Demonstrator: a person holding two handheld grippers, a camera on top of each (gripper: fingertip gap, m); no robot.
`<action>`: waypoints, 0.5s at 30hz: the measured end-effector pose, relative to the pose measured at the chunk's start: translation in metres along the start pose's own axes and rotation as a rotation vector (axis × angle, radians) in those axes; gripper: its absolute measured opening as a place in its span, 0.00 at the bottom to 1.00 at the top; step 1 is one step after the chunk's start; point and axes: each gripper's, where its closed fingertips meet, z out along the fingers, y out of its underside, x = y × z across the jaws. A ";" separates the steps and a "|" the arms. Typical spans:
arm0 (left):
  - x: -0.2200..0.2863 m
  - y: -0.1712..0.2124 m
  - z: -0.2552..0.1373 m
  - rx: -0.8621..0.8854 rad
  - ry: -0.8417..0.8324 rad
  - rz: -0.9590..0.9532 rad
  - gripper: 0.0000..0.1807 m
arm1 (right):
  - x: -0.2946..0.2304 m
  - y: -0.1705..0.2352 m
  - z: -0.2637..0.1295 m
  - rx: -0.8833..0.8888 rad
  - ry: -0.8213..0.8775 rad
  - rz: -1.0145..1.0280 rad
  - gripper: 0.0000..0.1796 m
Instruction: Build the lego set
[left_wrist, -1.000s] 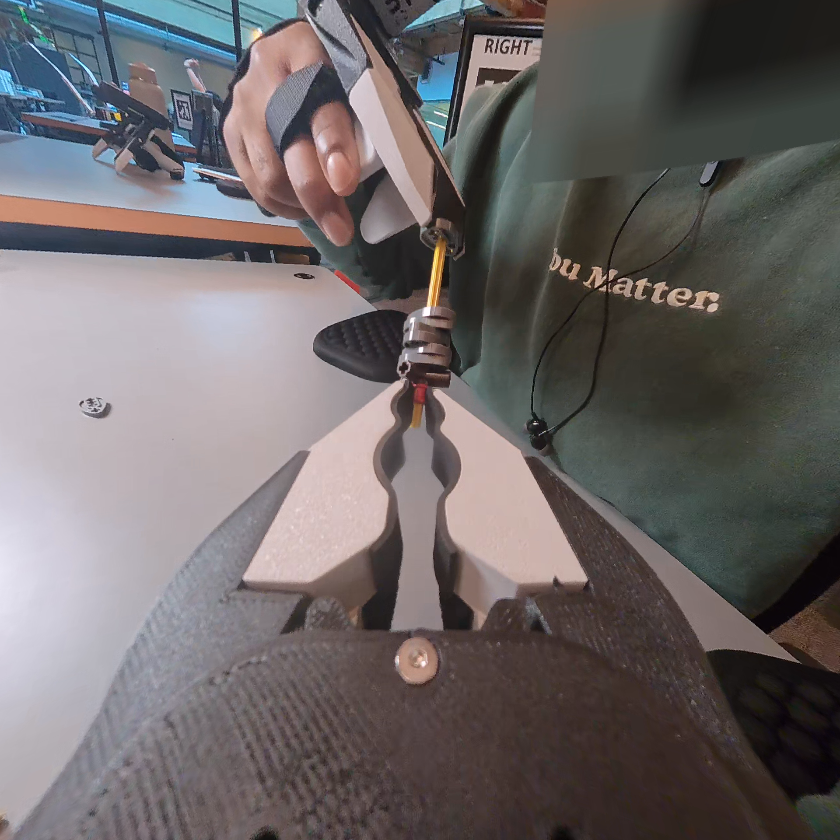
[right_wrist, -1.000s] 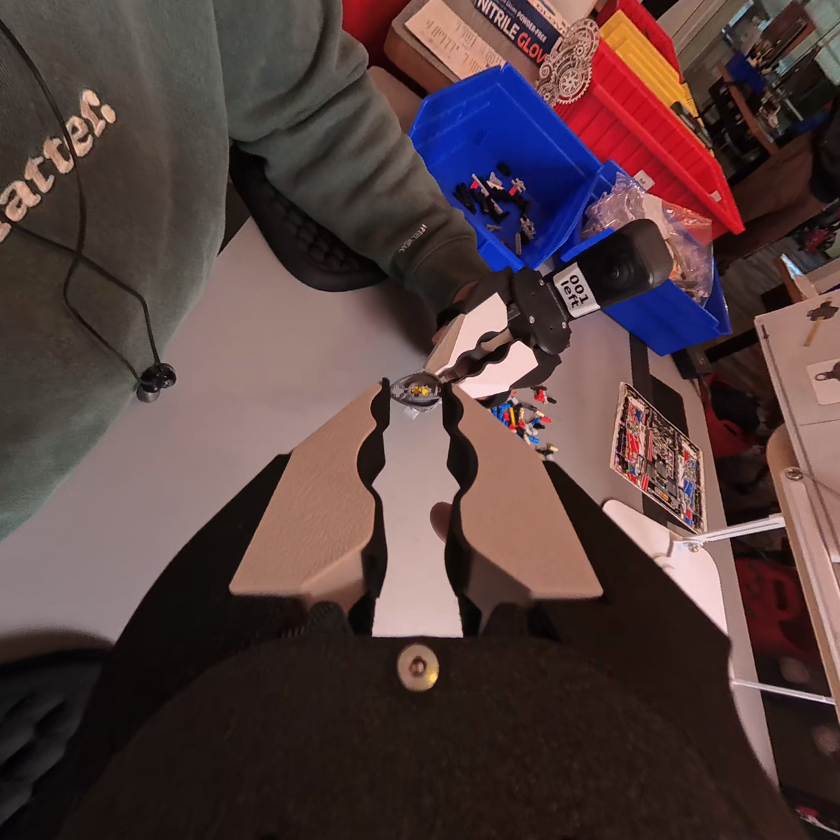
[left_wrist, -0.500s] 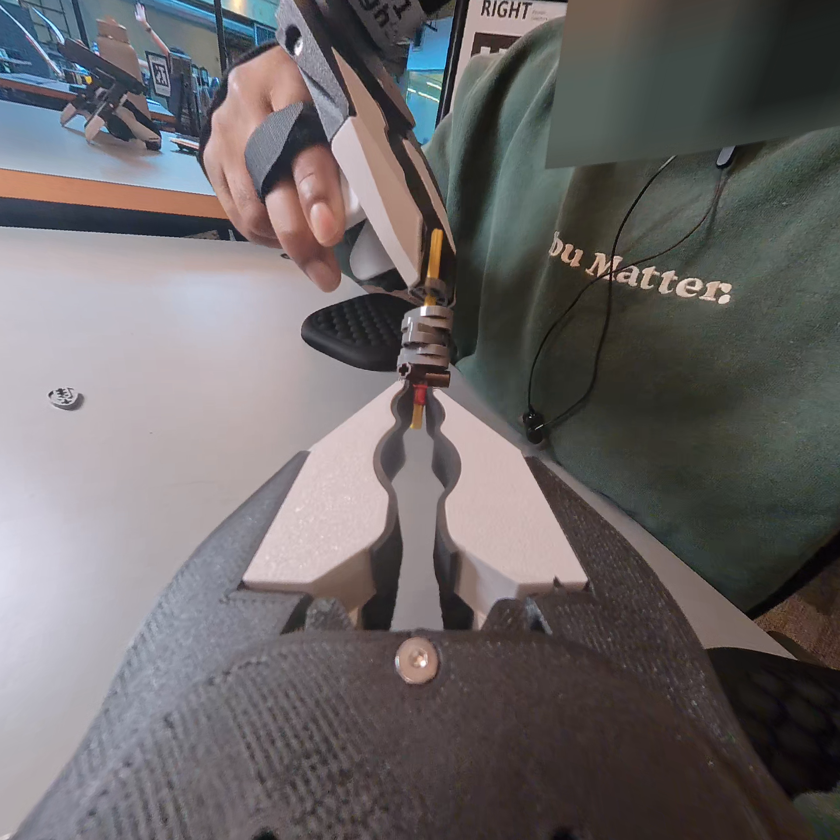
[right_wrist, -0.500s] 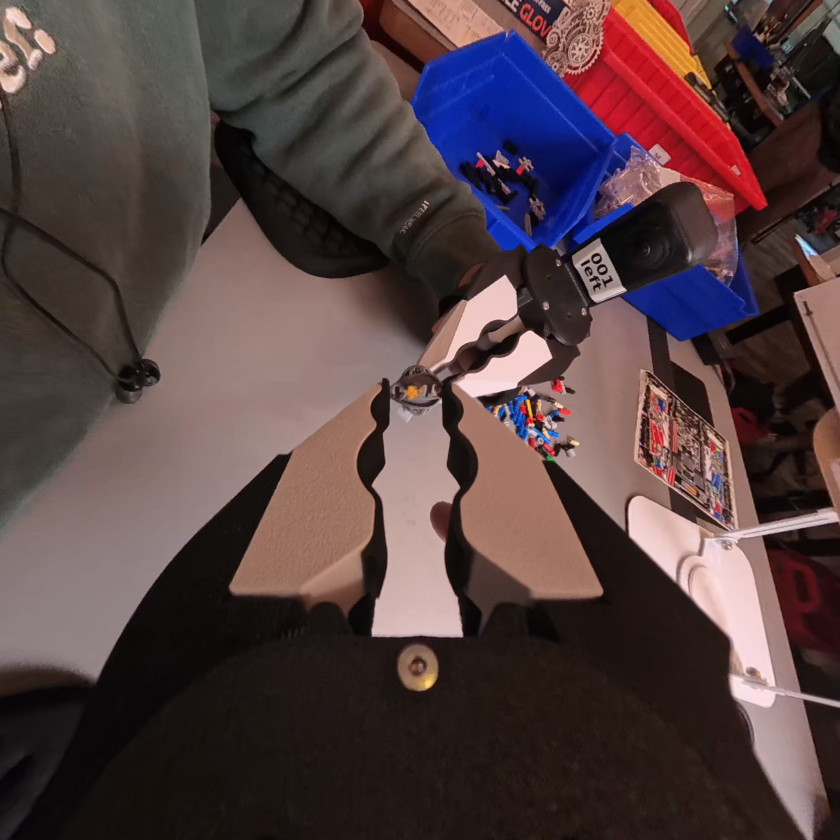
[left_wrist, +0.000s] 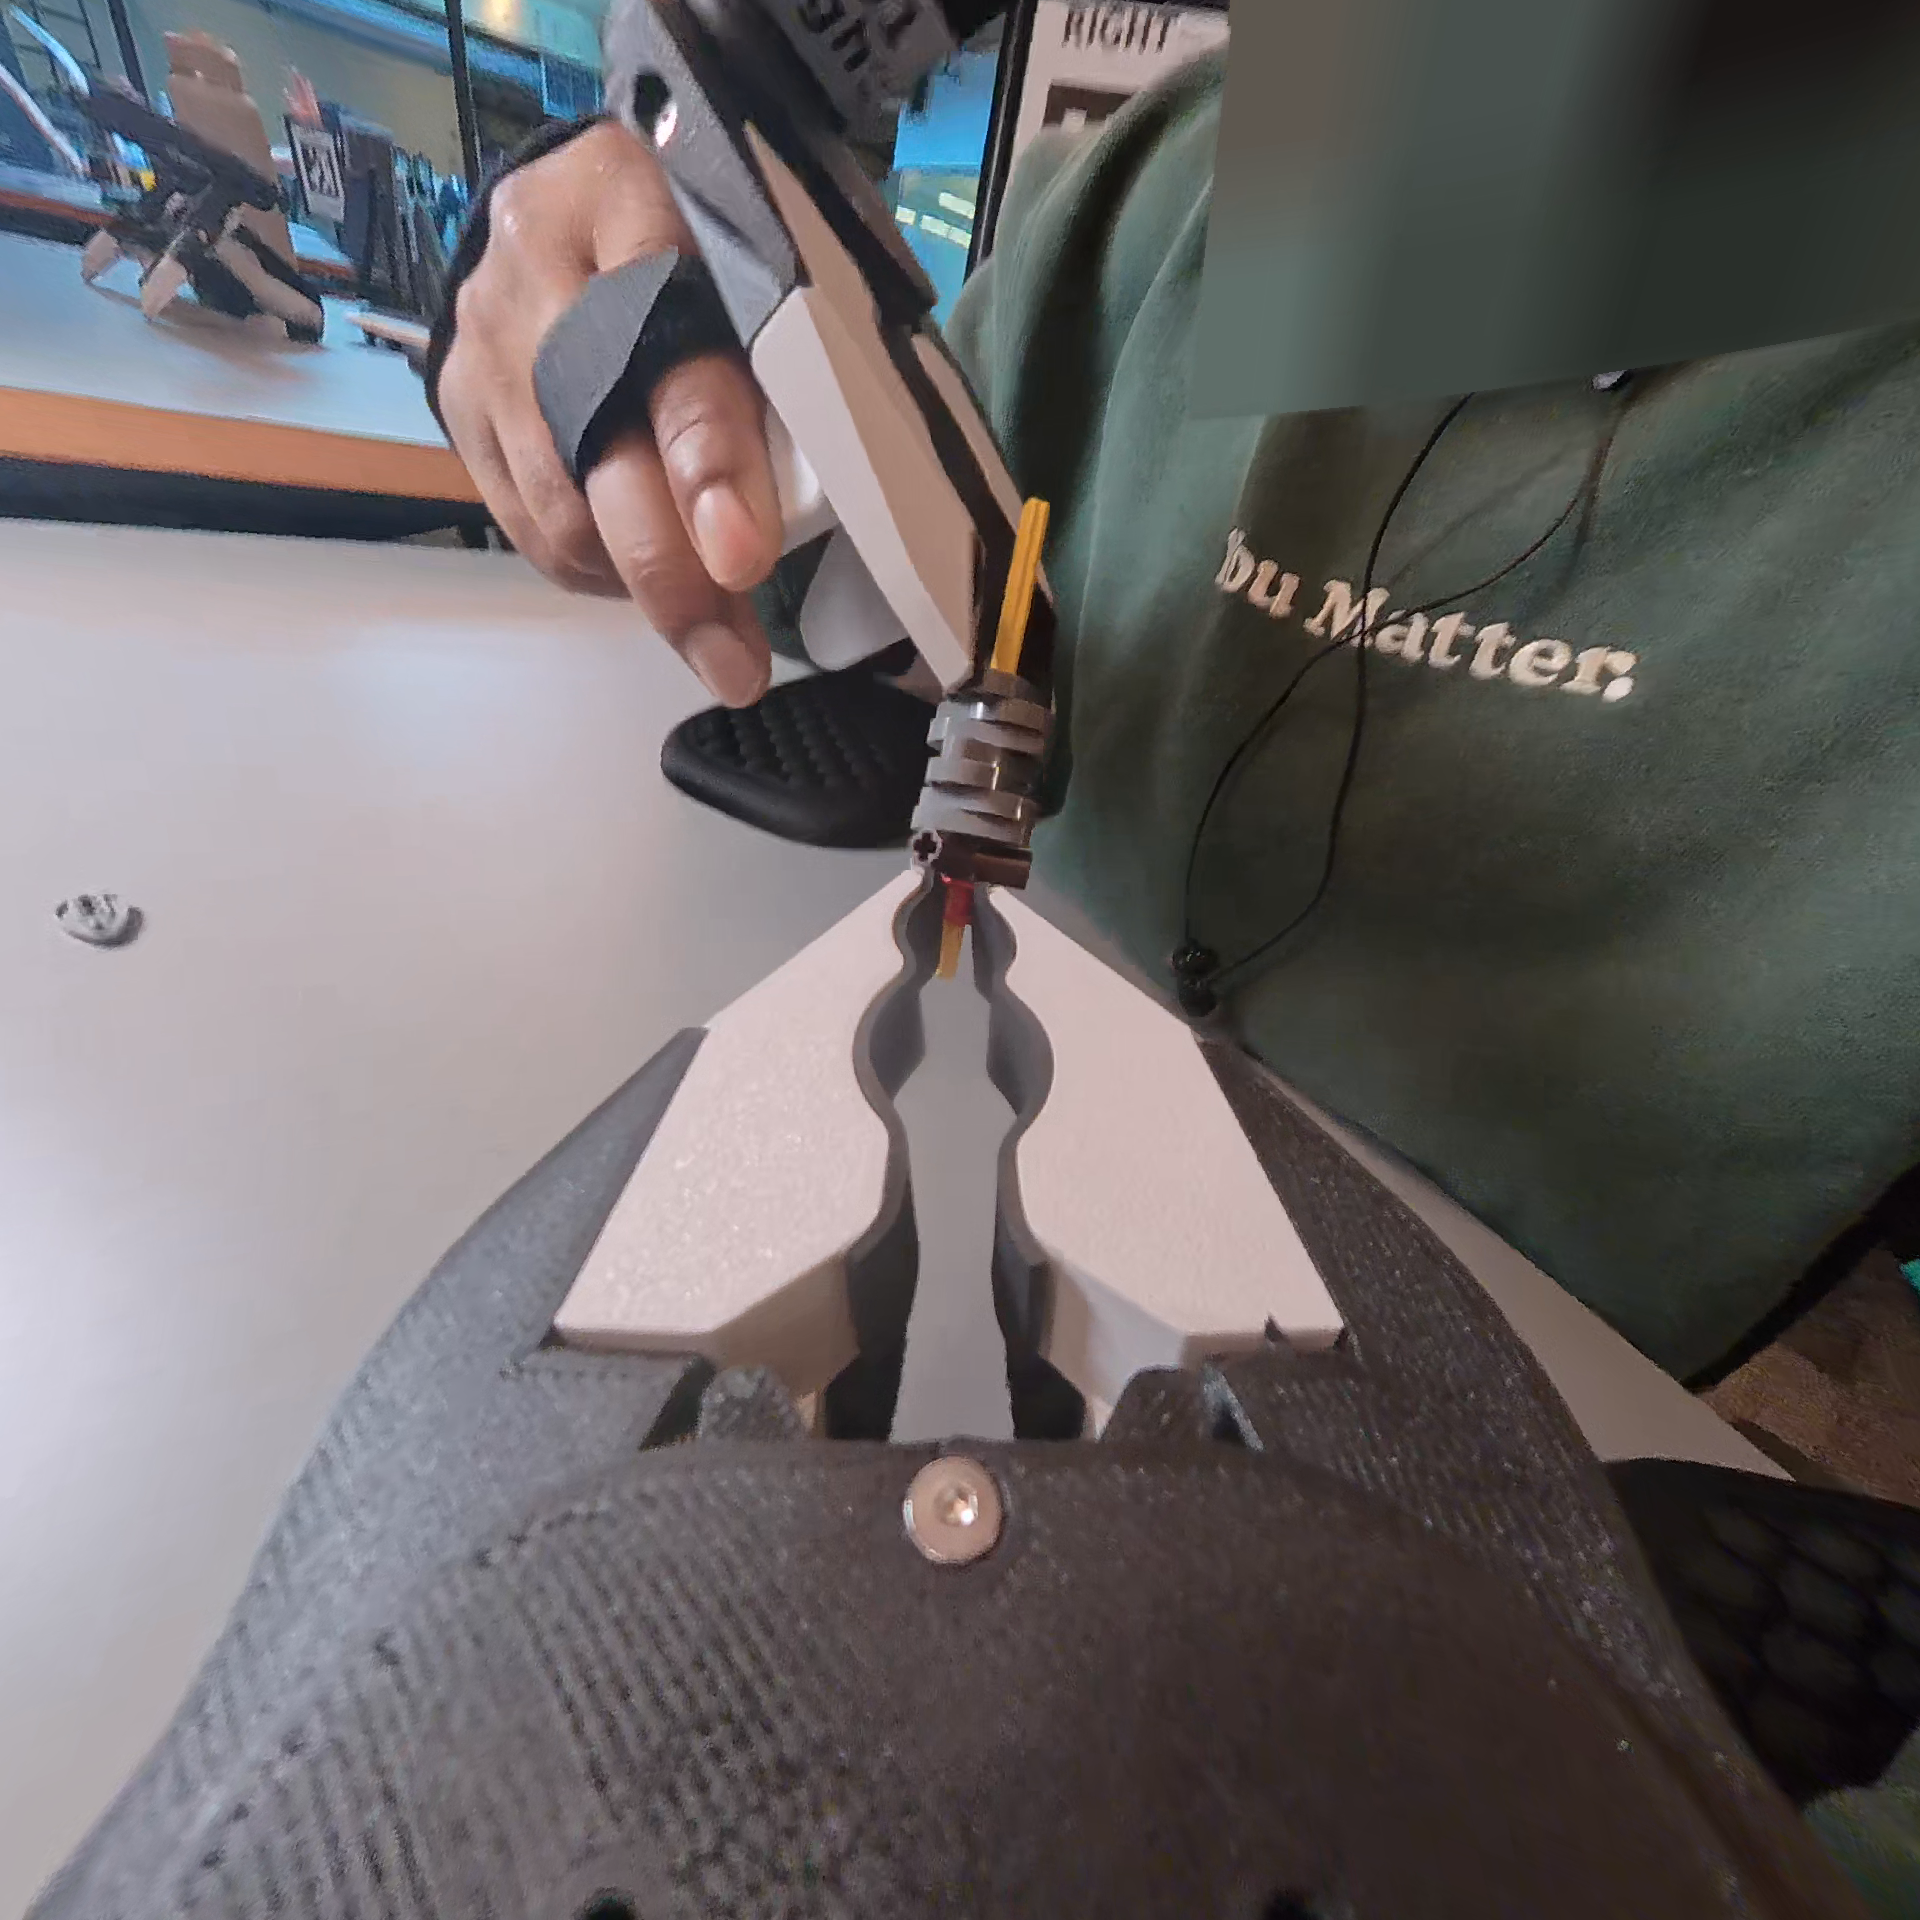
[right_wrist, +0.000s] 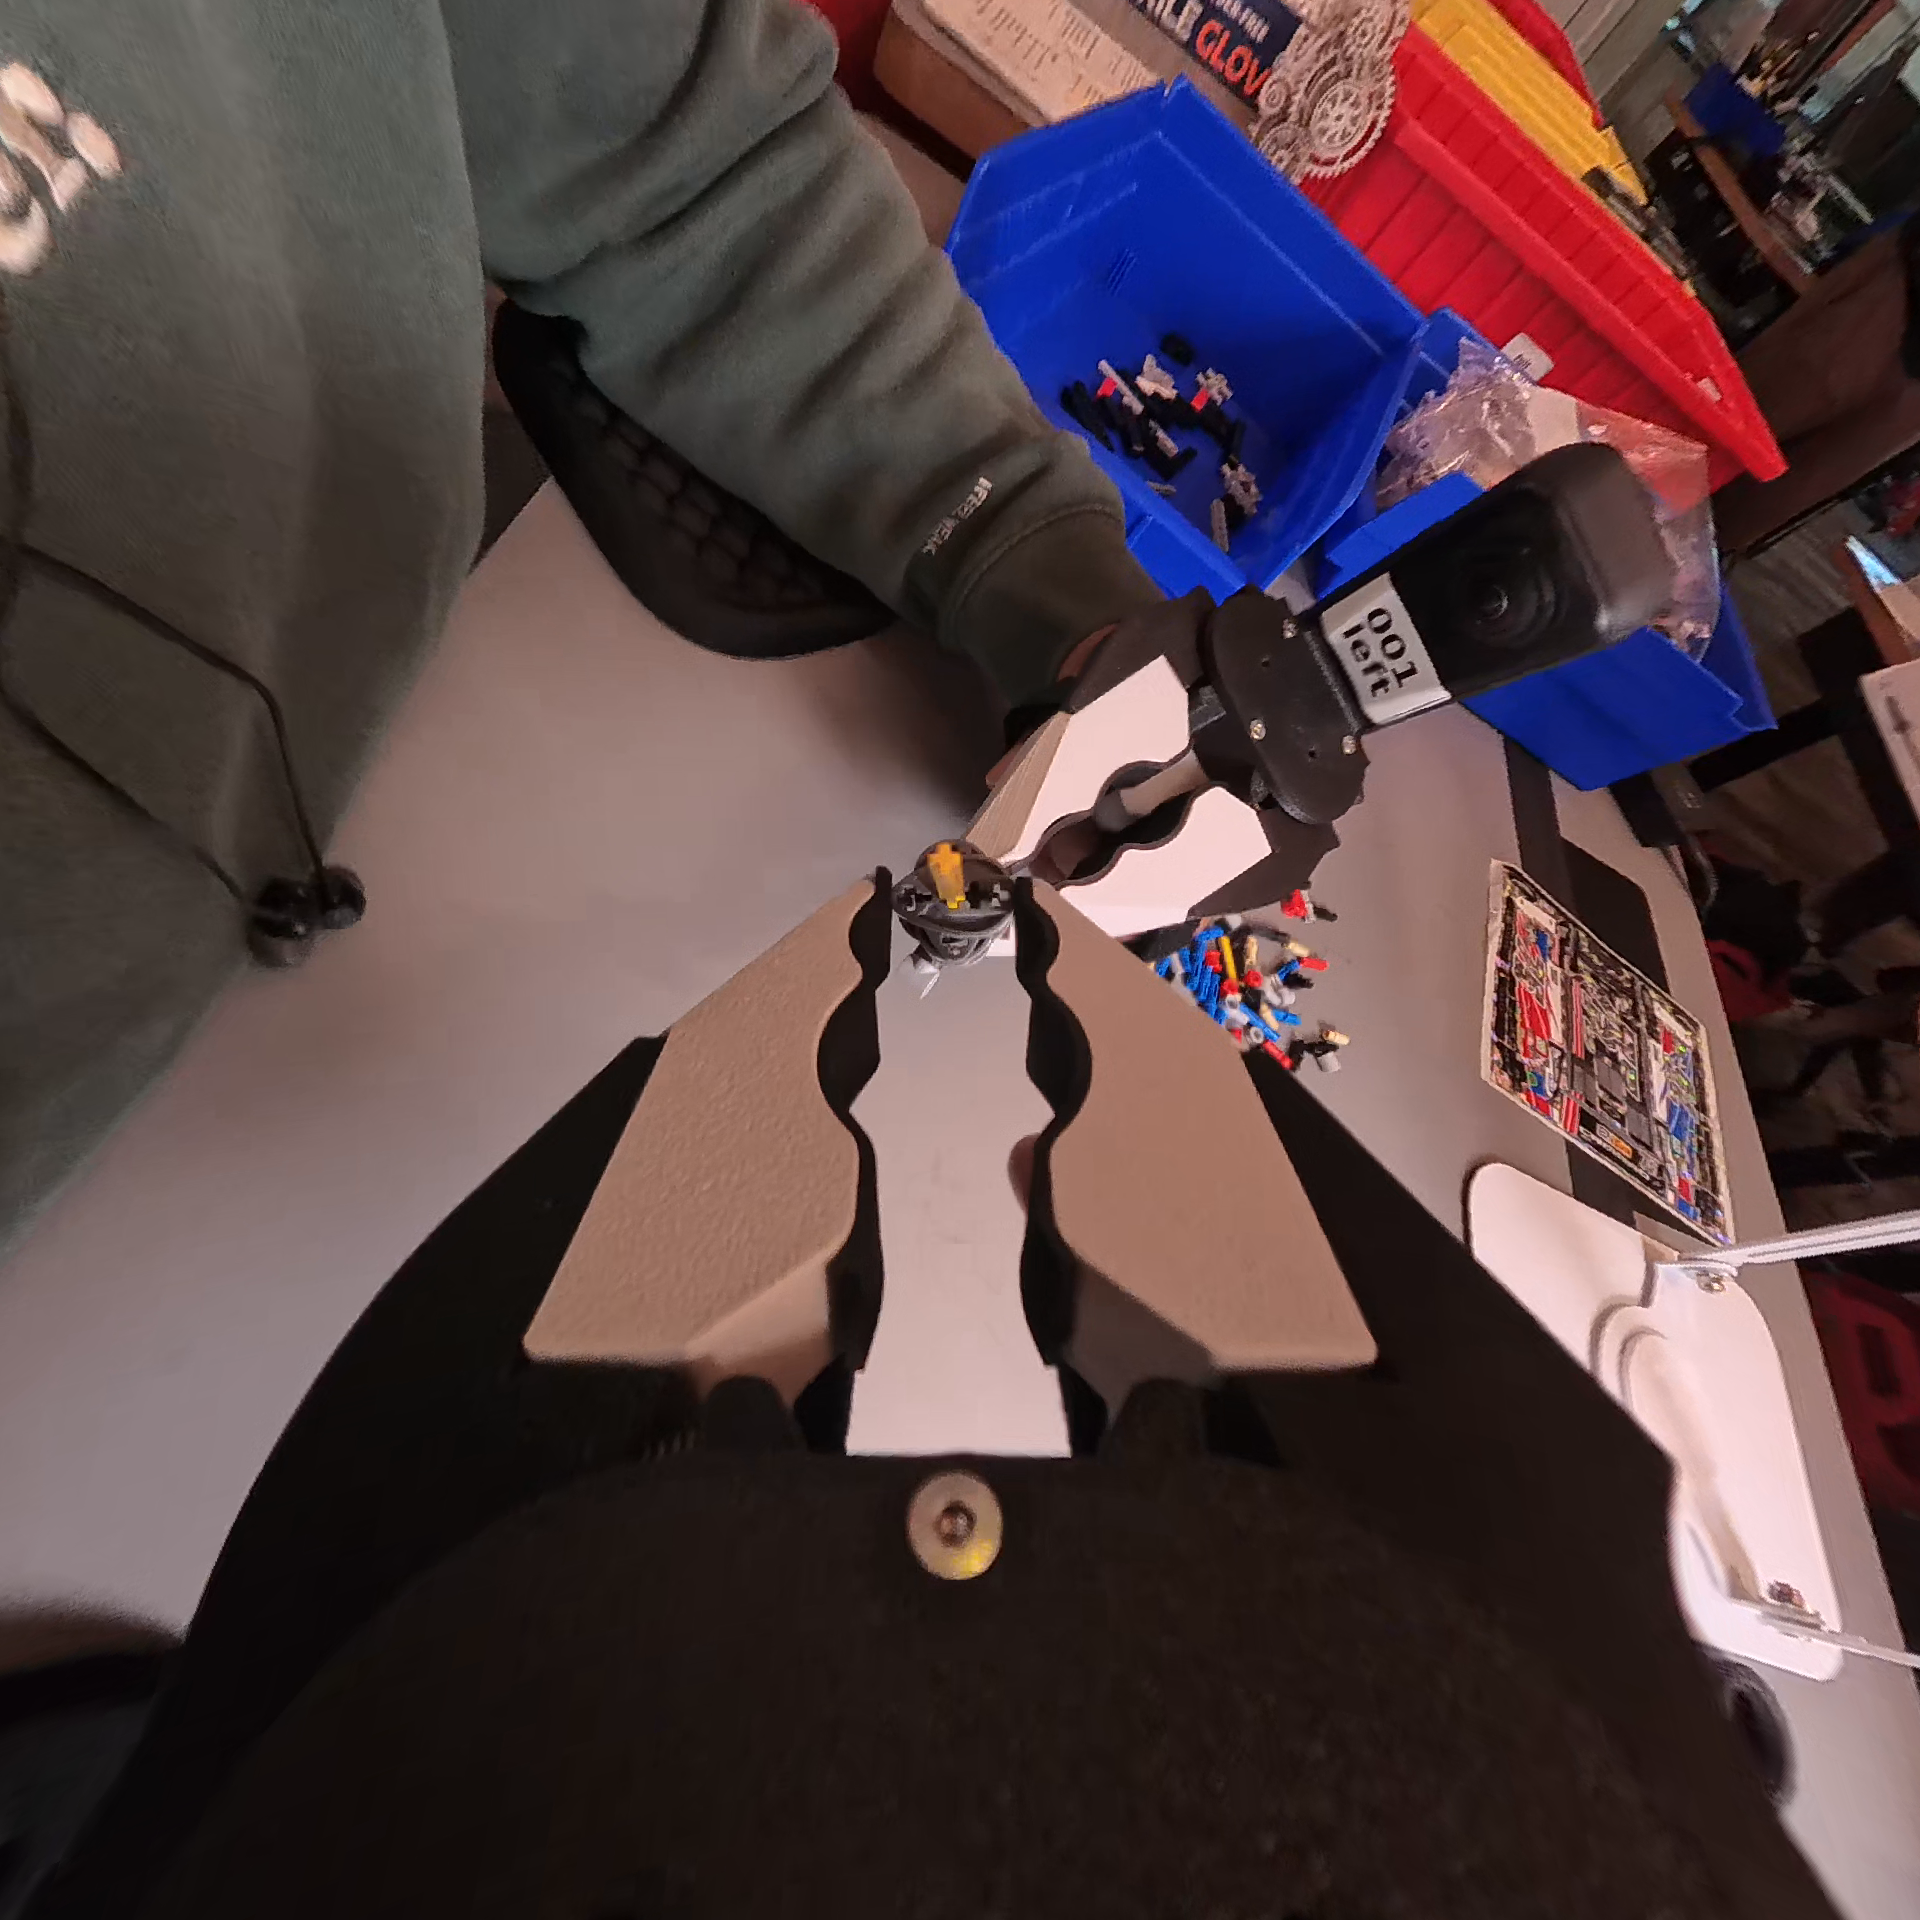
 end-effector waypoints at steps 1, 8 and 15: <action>0.001 -0.005 0.000 0.026 0.007 0.006 0.02 | 0.002 -0.003 -0.004 0.029 0.006 0.026 0.12; -0.009 -0.021 -0.011 0.108 -0.105 0.076 0.02 | 0.038 0.053 -0.069 -0.007 0.137 0.234 0.22; -0.023 -0.022 -0.015 0.121 -0.187 0.072 0.03 | 0.032 0.228 -0.116 -0.374 0.209 0.607 0.19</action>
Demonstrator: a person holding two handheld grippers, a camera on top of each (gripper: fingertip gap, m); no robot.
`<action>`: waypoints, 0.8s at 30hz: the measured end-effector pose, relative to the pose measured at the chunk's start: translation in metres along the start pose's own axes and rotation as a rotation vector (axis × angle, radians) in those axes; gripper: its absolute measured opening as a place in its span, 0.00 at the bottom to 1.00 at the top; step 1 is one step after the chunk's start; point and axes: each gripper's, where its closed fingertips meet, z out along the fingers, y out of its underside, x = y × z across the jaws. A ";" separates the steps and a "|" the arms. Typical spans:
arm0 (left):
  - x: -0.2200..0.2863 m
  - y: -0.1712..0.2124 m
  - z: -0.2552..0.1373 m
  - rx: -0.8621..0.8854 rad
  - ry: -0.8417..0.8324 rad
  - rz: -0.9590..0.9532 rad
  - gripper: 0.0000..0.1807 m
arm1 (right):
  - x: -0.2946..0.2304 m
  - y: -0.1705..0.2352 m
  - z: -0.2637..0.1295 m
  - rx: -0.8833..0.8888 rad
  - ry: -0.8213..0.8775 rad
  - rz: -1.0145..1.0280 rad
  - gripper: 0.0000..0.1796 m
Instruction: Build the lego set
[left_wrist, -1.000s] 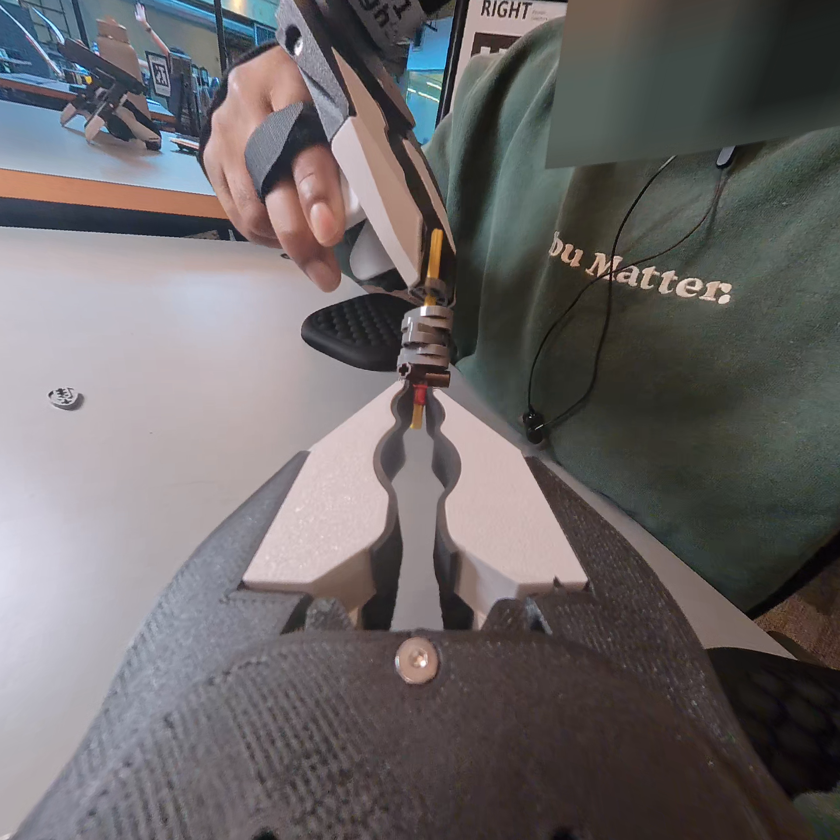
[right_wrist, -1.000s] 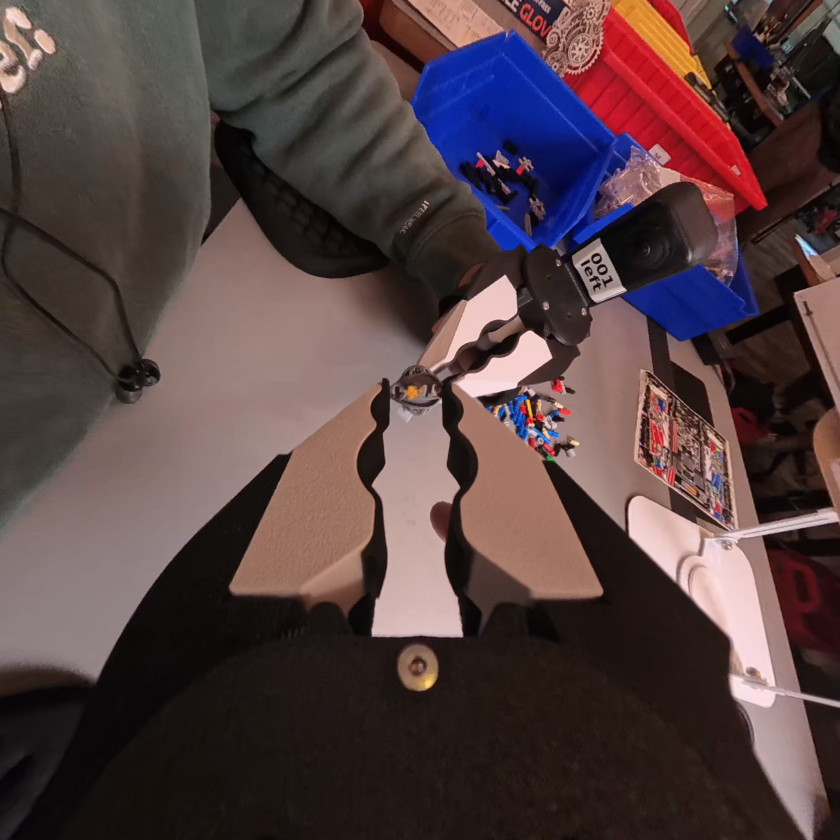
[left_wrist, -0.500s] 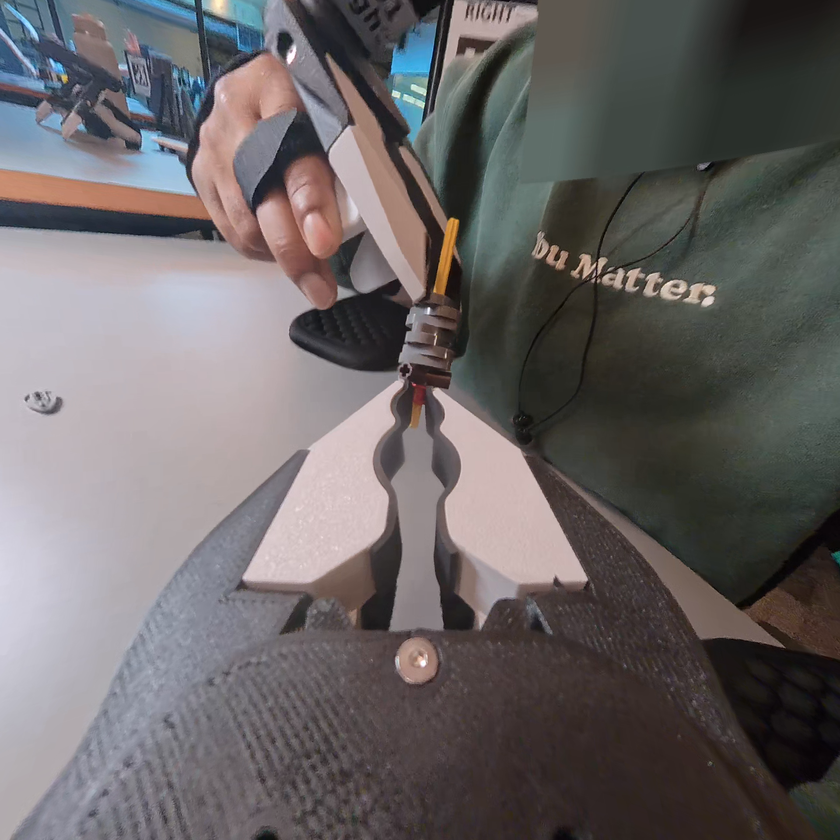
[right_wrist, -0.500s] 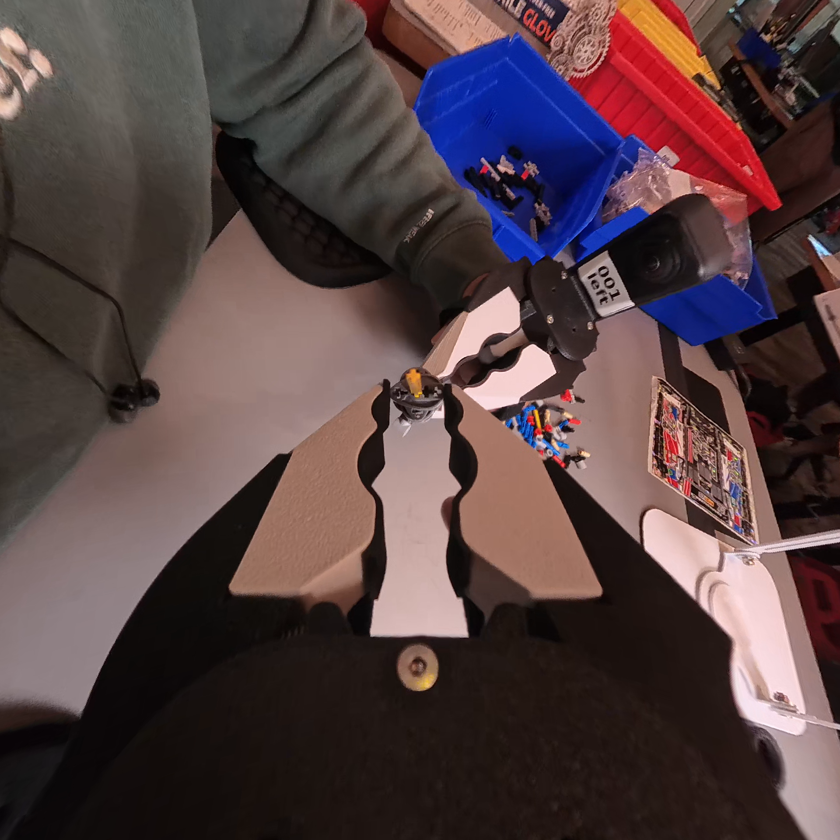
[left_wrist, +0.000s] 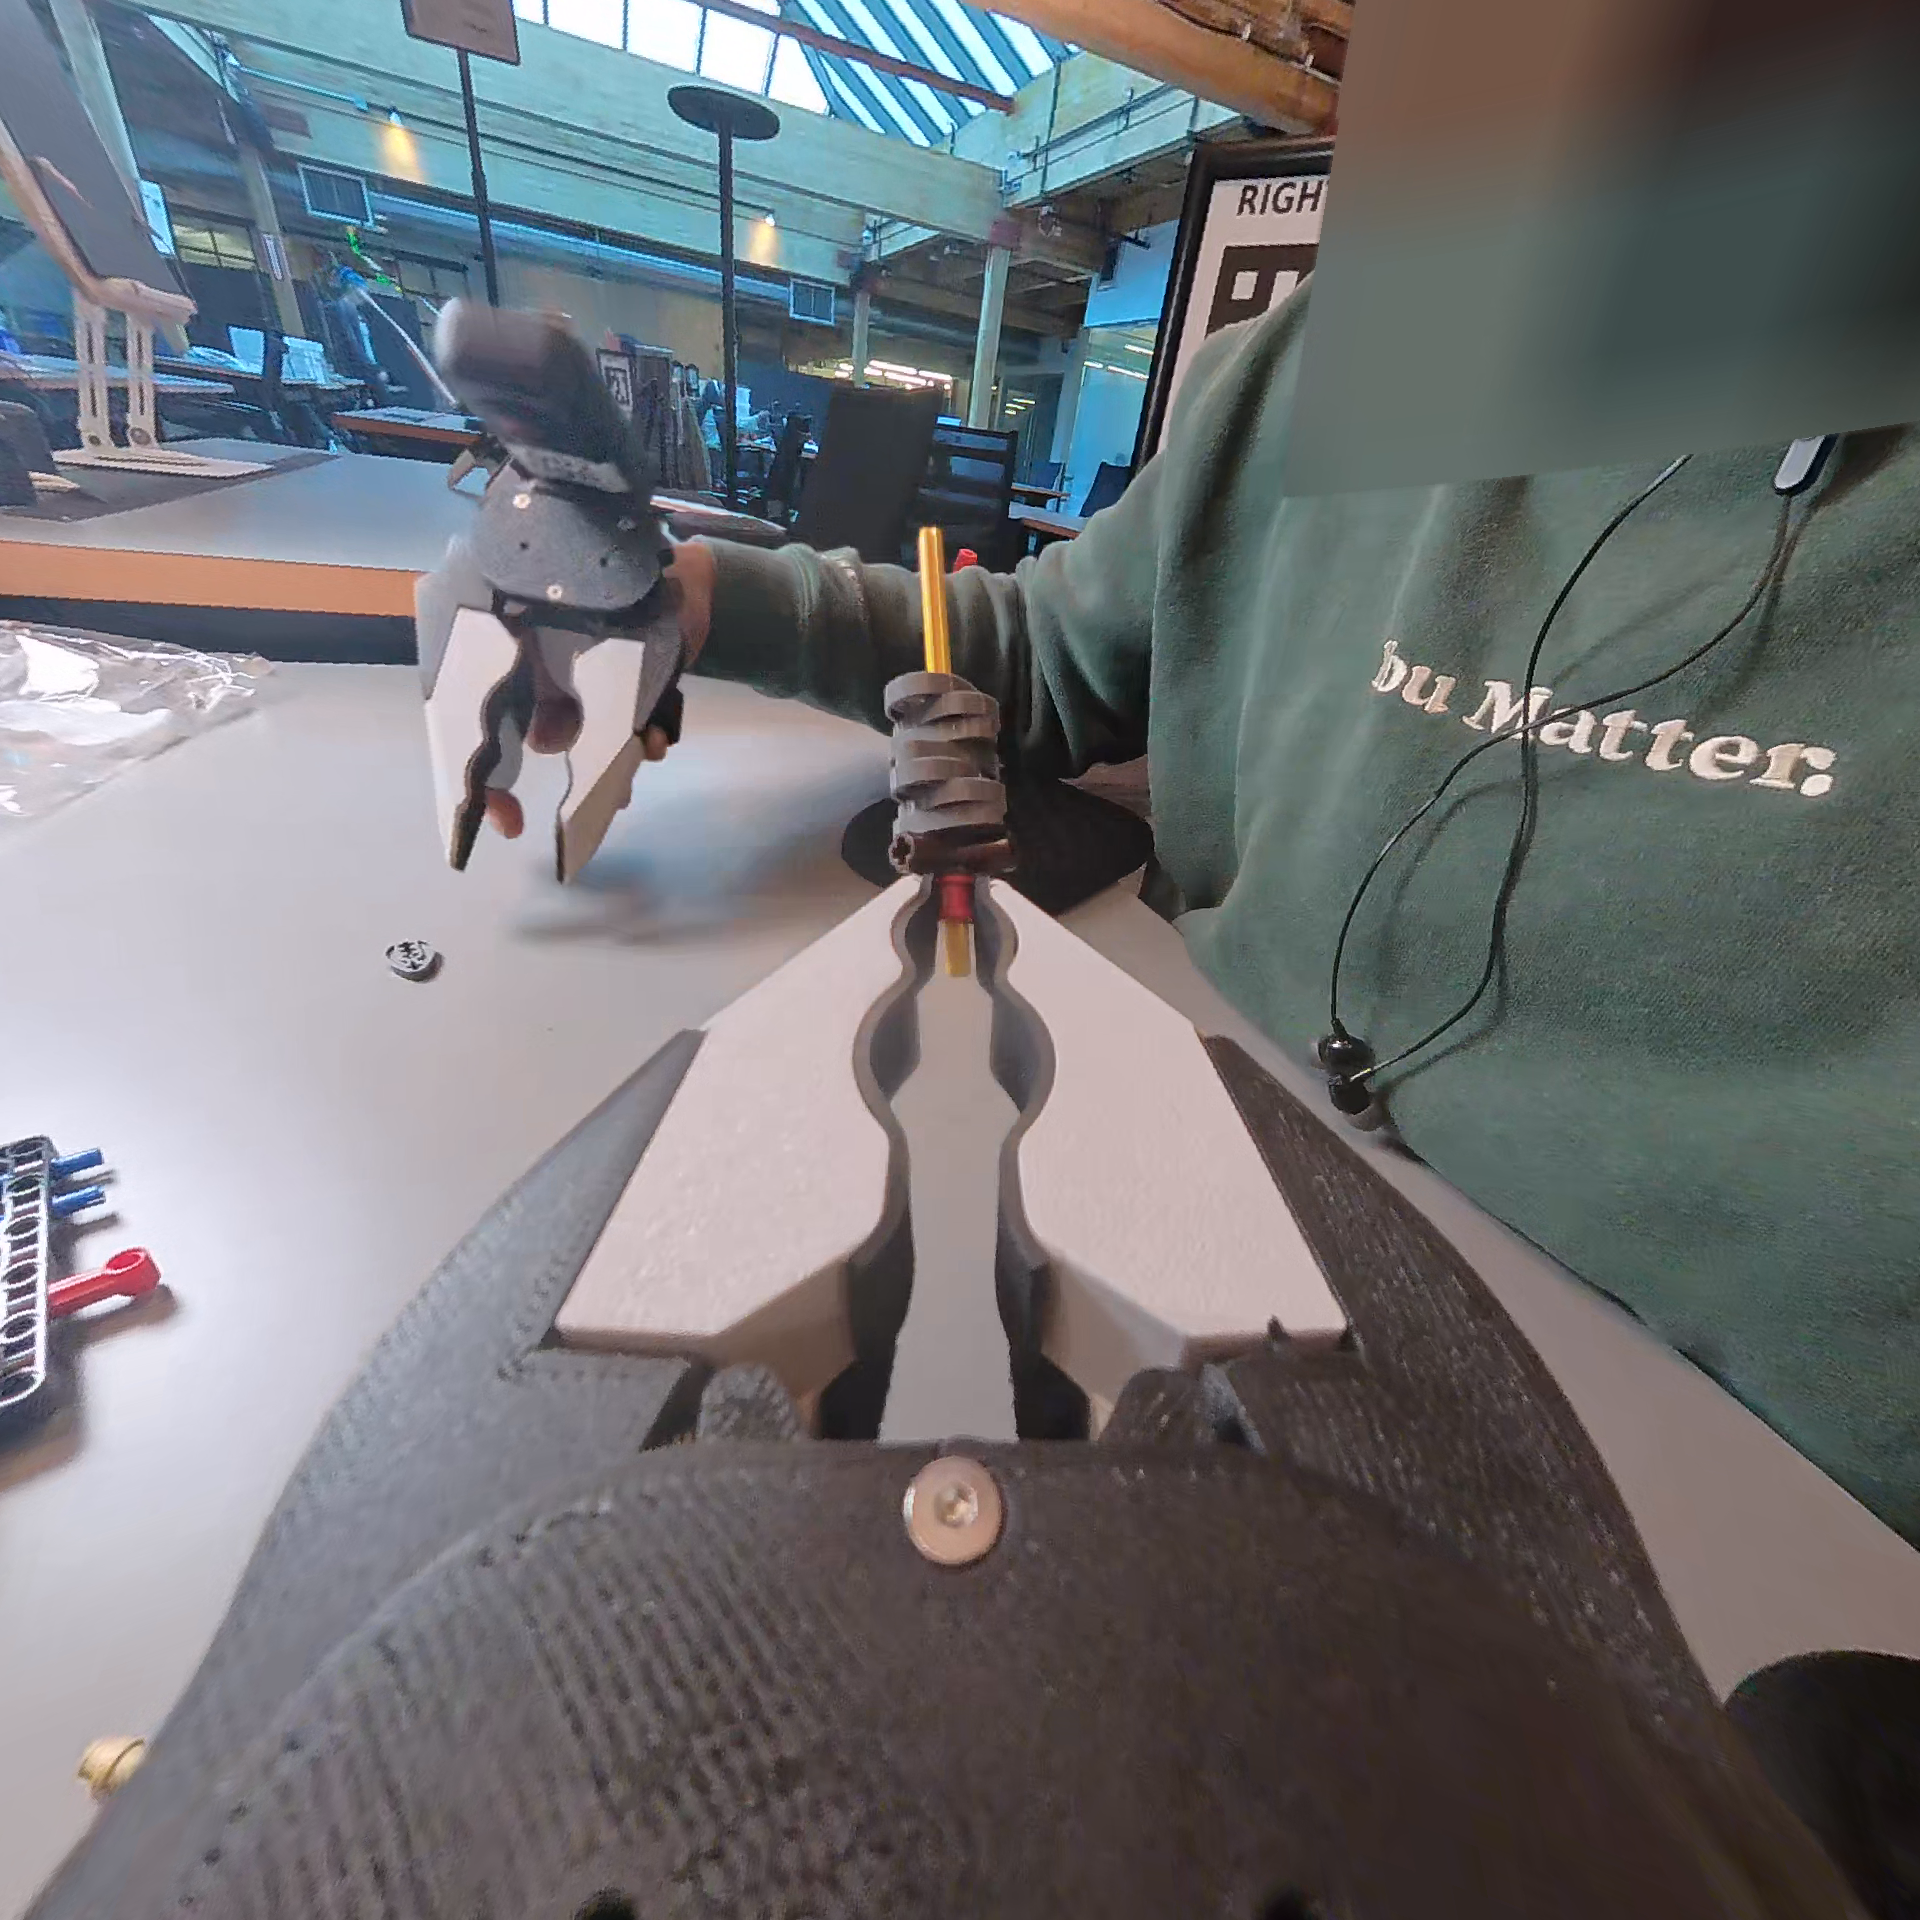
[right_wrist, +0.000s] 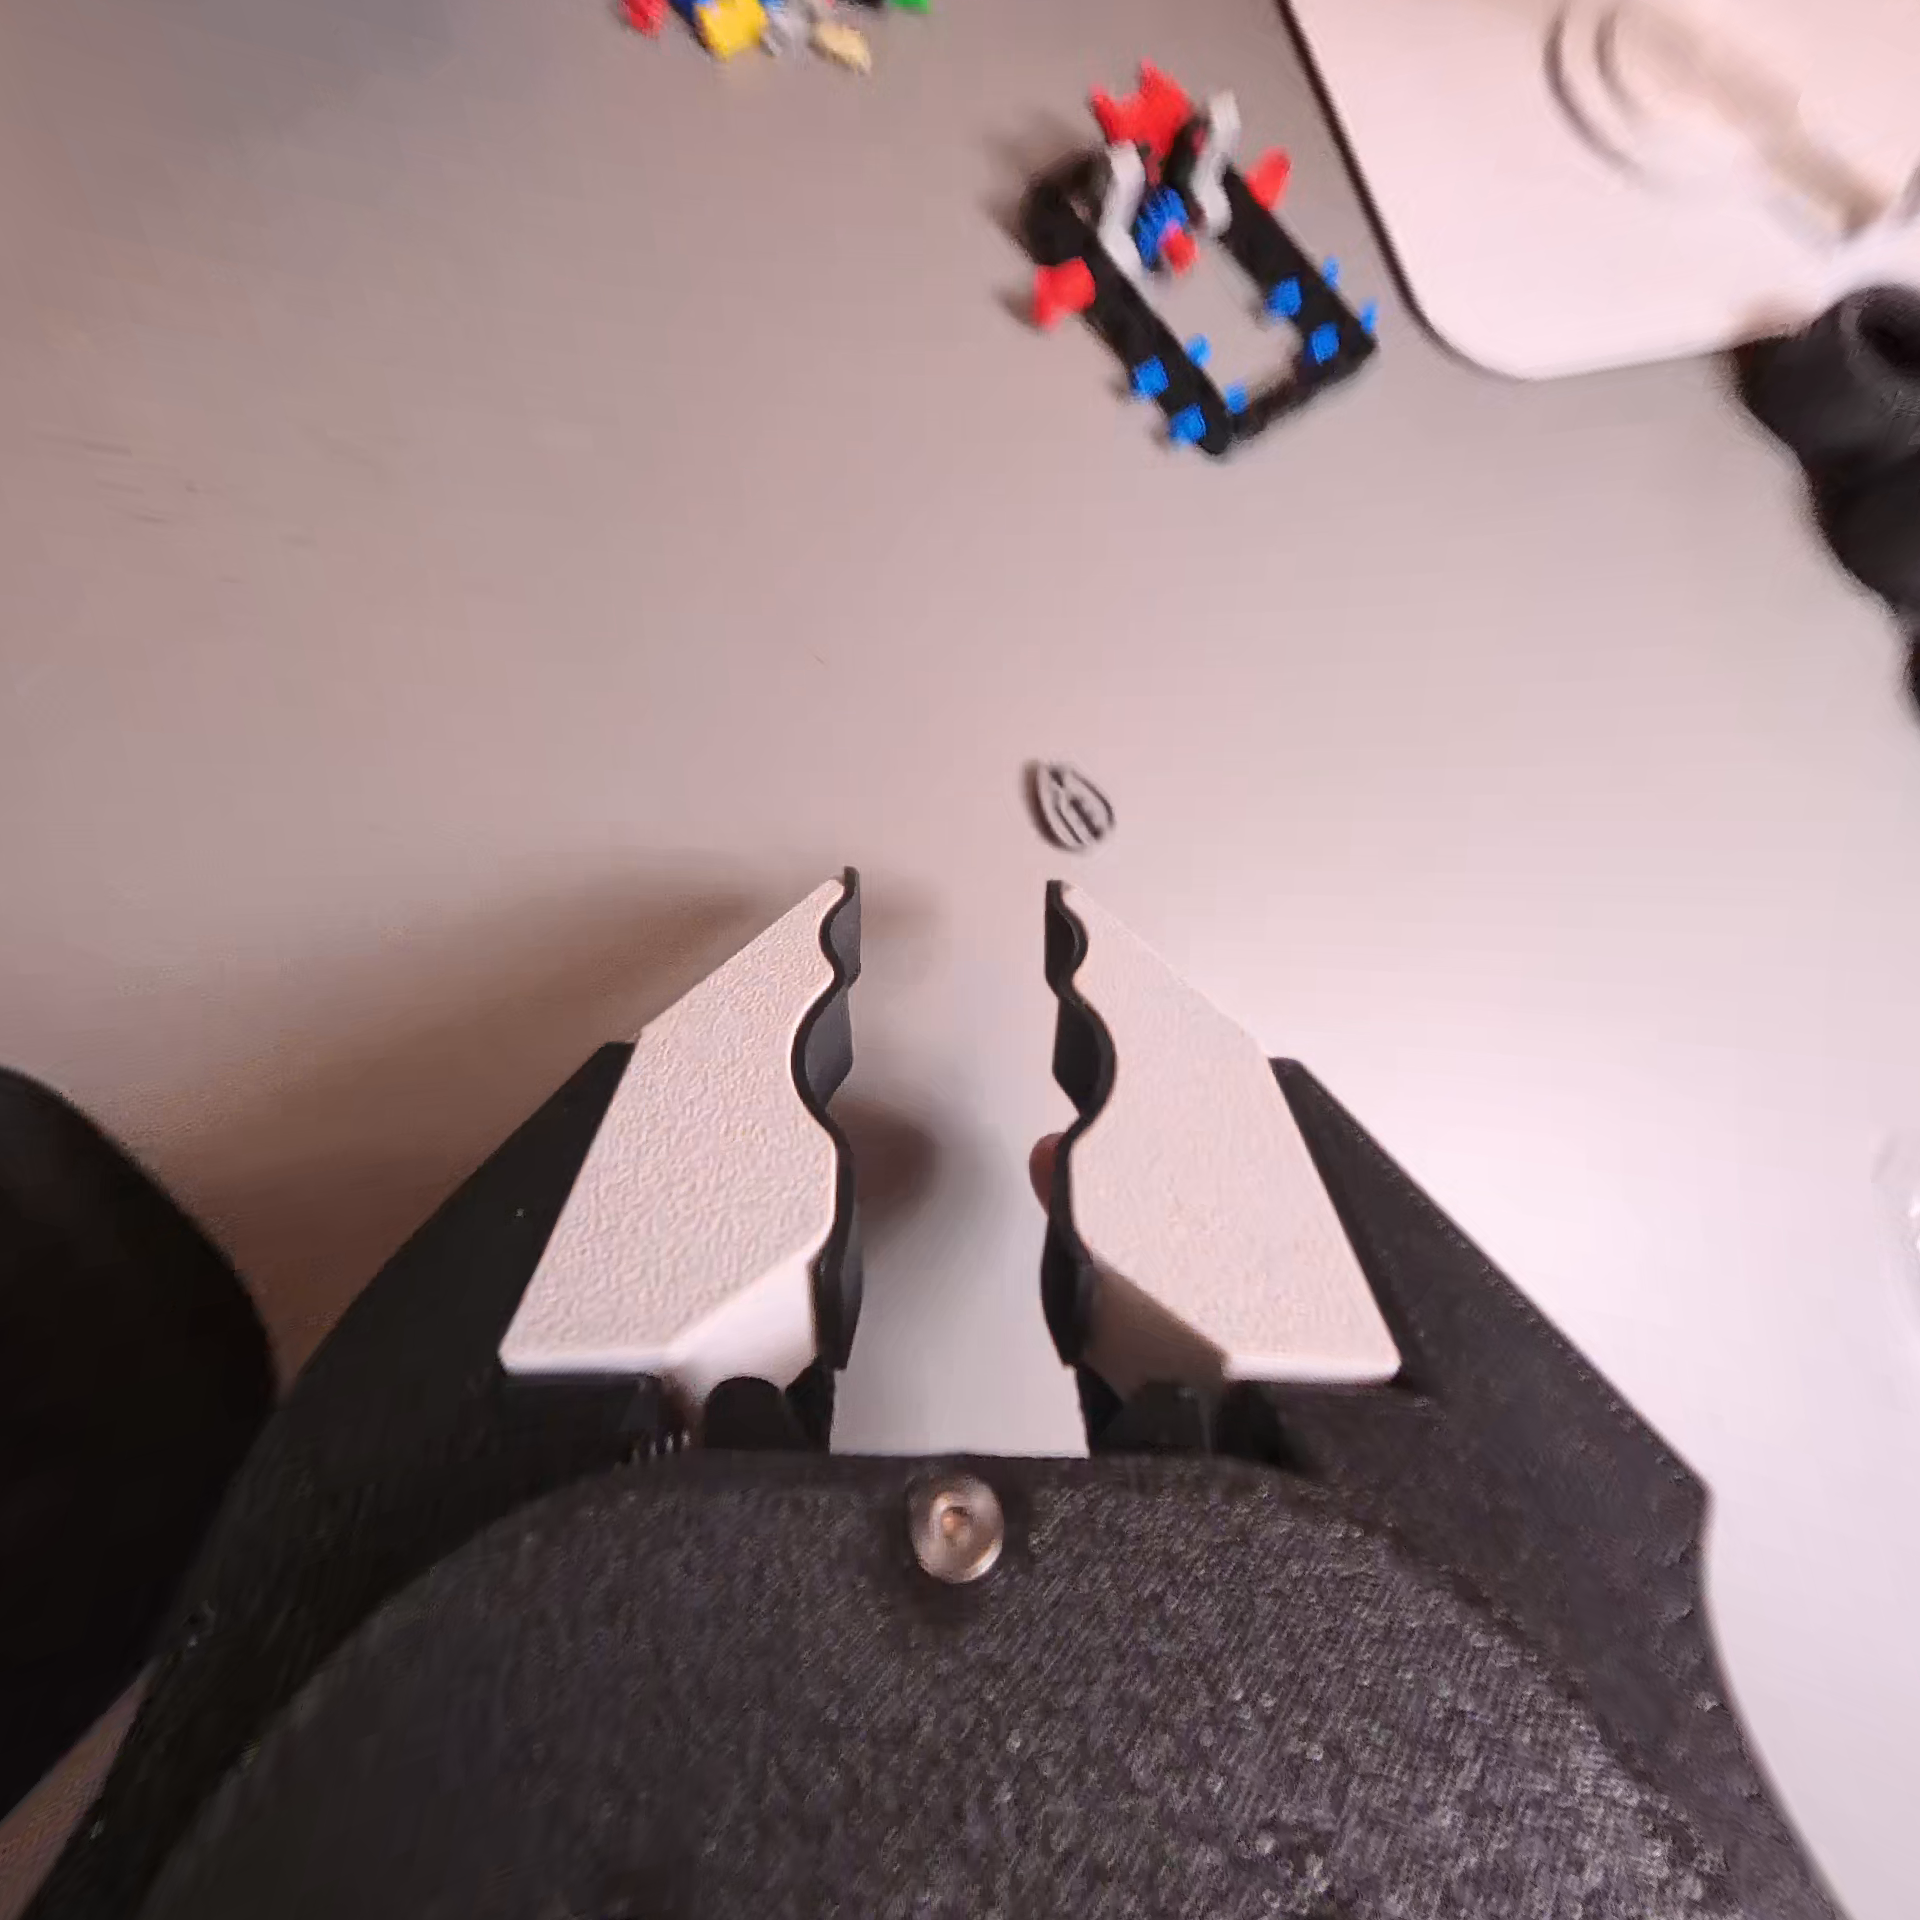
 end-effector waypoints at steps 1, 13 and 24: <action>-0.001 0.001 0.001 -0.002 -0.004 -0.002 0.03 | 0.005 0.007 0.005 -0.013 -0.001 0.027 0.19; -0.015 0.003 -0.003 0.012 -0.075 -0.028 0.02 | 0.021 -0.004 0.042 -0.145 -0.125 -0.047 0.12; -0.022 0.004 -0.006 0.014 -0.107 -0.042 0.03 | -0.017 -0.020 0.050 -0.127 -0.174 -0.114 0.06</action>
